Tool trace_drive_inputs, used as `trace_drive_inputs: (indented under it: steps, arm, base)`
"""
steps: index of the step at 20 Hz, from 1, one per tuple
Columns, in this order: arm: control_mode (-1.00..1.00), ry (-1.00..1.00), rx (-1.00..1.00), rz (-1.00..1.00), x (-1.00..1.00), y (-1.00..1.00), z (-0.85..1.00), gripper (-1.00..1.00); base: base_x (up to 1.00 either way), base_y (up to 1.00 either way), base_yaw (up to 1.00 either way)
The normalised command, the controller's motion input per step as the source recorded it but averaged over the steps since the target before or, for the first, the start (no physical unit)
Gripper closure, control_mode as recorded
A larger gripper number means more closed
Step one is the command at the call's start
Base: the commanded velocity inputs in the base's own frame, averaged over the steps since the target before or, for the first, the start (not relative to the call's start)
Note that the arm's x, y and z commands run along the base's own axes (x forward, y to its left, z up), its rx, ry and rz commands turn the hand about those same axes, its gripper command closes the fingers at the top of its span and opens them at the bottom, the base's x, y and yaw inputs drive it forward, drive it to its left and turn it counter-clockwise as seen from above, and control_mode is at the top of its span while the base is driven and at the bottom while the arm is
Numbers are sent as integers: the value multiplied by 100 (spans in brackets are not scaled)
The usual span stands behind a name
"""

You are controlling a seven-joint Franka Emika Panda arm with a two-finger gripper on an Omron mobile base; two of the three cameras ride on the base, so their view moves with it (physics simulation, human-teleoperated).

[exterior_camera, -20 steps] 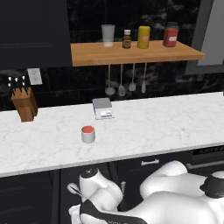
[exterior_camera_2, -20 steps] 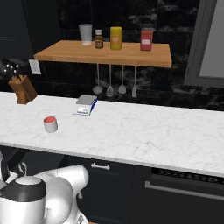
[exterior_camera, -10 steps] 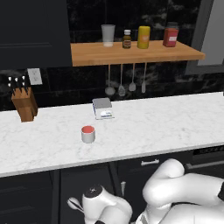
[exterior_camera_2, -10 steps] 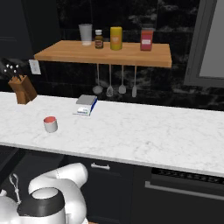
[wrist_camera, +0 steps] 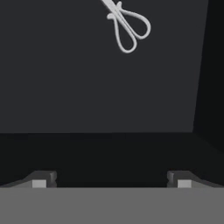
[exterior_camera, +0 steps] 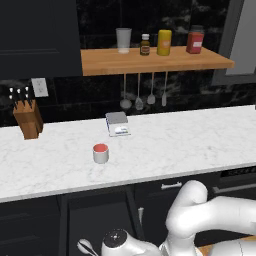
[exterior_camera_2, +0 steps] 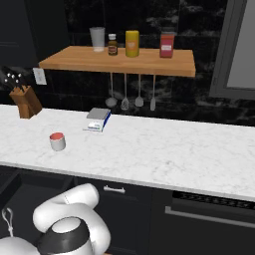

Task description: Pick the tongs from the drawer and place it on the counter.

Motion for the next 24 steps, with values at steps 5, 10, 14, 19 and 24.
trace_drive_inputs:
  steps: [5,10,14,19,24]
  arm:
    - [-100,0,0,0,1,0,0,-100]
    - [-100,0,0,0,40,0,5,-100]
    - [-100,0,0,0,81,1,19,-100]
    - [-100,-1,0,0,65,8,19,-100]
    - [-100,-4,0,0,29,27,12,-100]
  base:
    - [0,0,0]
    - [0,0,0]
    - [0,0,0]
    - [0,0,0]
    - [0,0,0]
